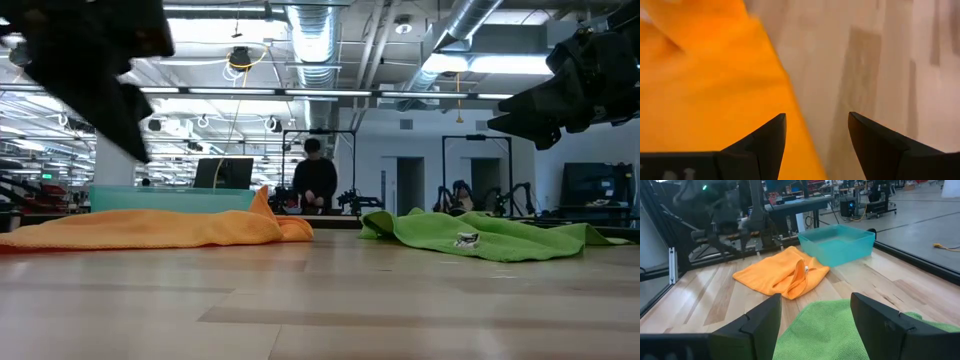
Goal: Roll microfiber towels into tight, uniform cylinder then place into a basket
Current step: Roll the yellow microfiber cloth
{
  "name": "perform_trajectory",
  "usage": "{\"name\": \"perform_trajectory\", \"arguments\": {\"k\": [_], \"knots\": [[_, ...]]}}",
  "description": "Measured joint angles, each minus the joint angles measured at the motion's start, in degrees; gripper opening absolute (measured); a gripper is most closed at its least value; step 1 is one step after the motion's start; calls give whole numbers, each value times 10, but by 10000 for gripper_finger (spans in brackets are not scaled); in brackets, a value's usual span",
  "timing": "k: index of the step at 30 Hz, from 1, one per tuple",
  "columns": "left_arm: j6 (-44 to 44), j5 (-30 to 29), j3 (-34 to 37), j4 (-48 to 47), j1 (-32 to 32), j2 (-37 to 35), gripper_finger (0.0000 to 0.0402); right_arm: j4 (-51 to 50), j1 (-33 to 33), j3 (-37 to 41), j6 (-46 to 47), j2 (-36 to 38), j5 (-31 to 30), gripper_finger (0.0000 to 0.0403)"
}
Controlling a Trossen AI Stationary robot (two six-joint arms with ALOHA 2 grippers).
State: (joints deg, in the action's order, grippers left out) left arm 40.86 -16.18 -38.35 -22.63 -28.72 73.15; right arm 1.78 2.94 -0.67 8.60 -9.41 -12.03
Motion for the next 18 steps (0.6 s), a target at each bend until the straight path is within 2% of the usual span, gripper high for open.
{"name": "perform_trajectory", "arguments": {"k": [4, 7, 11, 15, 18], "knots": [[68, 12, -5, -8, -38, 33, 205, 0, 0, 0, 0, 0, 0, 260], [87, 17, -34, -40, -51, 41, 205, 0, 0, 0, 0, 0, 0, 260], [75, 12, -99, -117, -59, 41, 205, 0, 0, 0, 0, 0, 0, 260], [69, -17, -170, -213, -71, 40, 205, 0, 0, 0, 0, 0, 0, 260], [70, -42, -194, -253, -88, 40, 205, 0, 0, 0, 0, 0, 0, 260]]}}
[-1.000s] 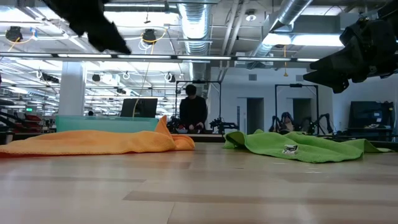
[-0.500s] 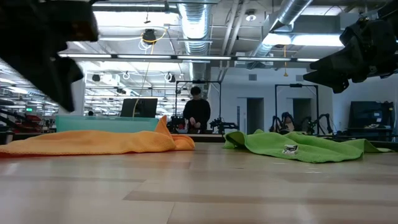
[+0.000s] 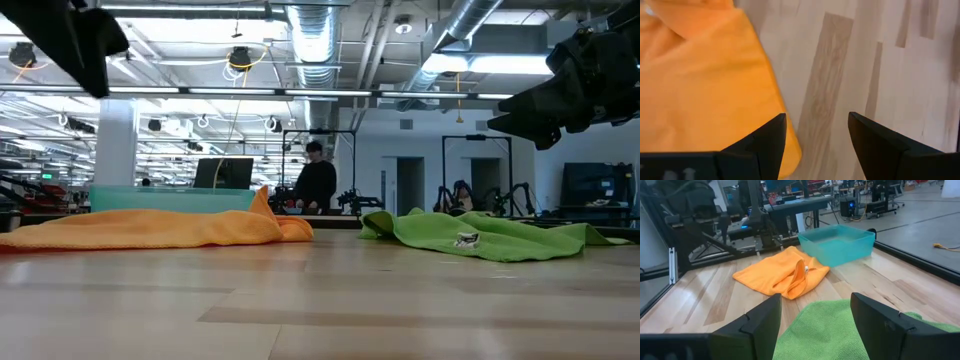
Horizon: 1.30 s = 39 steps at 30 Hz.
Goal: Roll microfiber towels into tight, uniform cylinder then place into a basket
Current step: Roll the yellow microfiber cloth
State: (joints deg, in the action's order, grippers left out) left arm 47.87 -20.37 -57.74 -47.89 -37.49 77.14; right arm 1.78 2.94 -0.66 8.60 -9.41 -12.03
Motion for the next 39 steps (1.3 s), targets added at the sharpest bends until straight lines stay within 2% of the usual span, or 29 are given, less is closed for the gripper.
{"name": "perform_trajectory", "arguments": {"k": [4, 8, 16, 21, 30, 39], "knots": [[27, -48, 17, 1, -31, 14, 205, 0, 0, 0, 0, 0, 0, 260], [77, -55, 28, 0, -52, 62, 205, 0, 0, 0, 0, 0, 0, 260], [106, -72, 28, 6, -71, 181, 205, 0, 0, 0, 0, 0, 0, 260], [138, -71, 28, 3, -71, 226, 205, 0, 0, 0, 0, 0, 0, 260], [180, -69, 28, -26, -74, 234, 204, 0, 0, 0, 0, 0, 0, 260], [190, -64, 28, -39, -79, 234, 182, 0, 0, 0, 0, 0, 0, 260]]}}
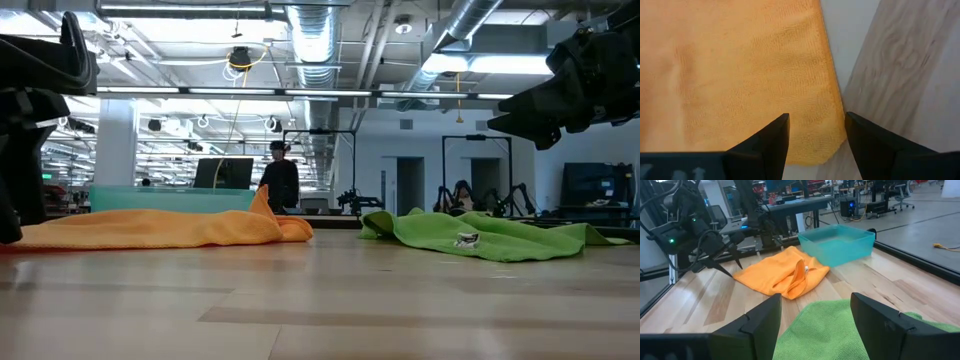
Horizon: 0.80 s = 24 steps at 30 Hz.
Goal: Roll microfiber towels into tight, uniform cylinder then place into a basket
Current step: Roll the yellow microfiber cloth
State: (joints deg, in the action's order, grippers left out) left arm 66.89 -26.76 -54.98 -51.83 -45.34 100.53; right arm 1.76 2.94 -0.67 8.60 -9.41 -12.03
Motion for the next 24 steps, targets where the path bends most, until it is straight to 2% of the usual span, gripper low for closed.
{"name": "perform_trajectory", "arguments": {"k": [10, 17, 20, 24], "knots": [[8, -1, 37, 57, 0, -3, 177, 0, 0, 0, 0, 0, 0, 260], [37, -1, 48, 54, 0, -3, 175, 0, 0, 0, 0, 0, 0, 260], [37, 1, 48, 54, 0, -2, 159, 0, 0, 0, 0, 0, 0, 260], [37, -1, 48, 57, 0, -2, 107, 0, 0, 0, 0, 0, 0, 260]]}}
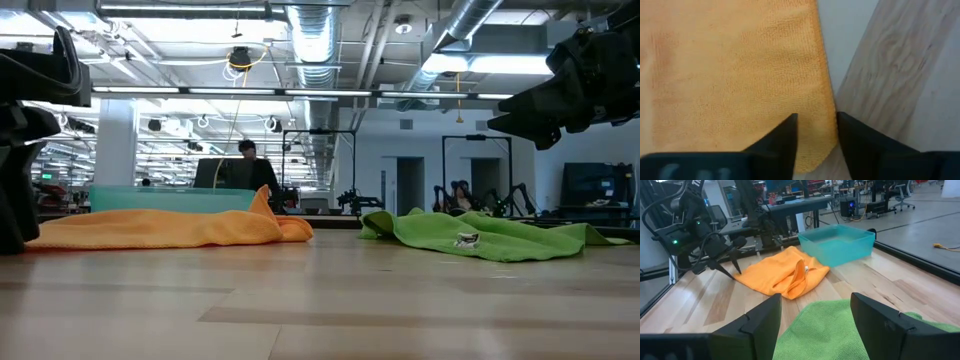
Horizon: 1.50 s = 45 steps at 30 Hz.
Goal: Roll microfiber towels into tight, uniform cylinder then place into a basket
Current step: Roll the yellow microfiber cloth
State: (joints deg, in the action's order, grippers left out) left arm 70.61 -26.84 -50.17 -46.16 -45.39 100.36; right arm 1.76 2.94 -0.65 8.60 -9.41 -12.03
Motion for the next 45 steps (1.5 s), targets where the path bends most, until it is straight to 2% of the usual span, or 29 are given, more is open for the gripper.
{"name": "perform_trajectory", "arguments": {"k": [5, 7, 11, 19, 26, 31, 38, 45], "knots": [[-15, -5, 1, 12, 0, 1, 24, 0, 0, 0, 0, 0, 0, 260], [-20, -9, 2, 24, 0, 1, 7, 0, 0, 0, 0, 0, 0, 260], [-24, -11, -16, 26, -1, 4, 8, 0, 0, 0, 0, 0, 0, 260], [-83, -8, -100, 26, -11, 4, 3, 0, 0, 0, 0, 0, 0, 260], [-94, -4, -150, -31, -24, 3, 4, 0, 0, 0, 0, 0, 0, 260], [-79, 13, -155, -46, -38, 3, 4, 9, 0, 1, 7, 0, 0, 260], [-39, 38, -155, -62, -49, 2, 4, 28, -5, 1, 148, 0, 0, 260], [1, 70, -156, -86, -50, 2, 4, 97, -4, 1, 154, 0, 0, 260]]}}
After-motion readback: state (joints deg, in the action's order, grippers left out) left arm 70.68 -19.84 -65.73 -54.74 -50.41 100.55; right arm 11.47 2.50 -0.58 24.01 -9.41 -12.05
